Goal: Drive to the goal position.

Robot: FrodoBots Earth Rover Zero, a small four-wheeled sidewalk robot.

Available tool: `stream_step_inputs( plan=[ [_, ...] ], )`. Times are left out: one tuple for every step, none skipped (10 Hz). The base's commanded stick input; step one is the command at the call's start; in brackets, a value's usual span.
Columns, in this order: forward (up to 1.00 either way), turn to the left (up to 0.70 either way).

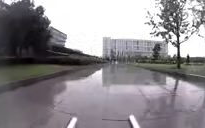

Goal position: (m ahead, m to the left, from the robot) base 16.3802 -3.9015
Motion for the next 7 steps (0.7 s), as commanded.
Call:
stream_step_inputs(
  plan=[
    [0.70, 0.00],
    [0.70, 0.00],
    [0.70, 0.00],
    [0.70, 0.00],
    [0.70, 0.00],
    [0.70, 0.00],
    [0.70, 0.00]
  ],
)
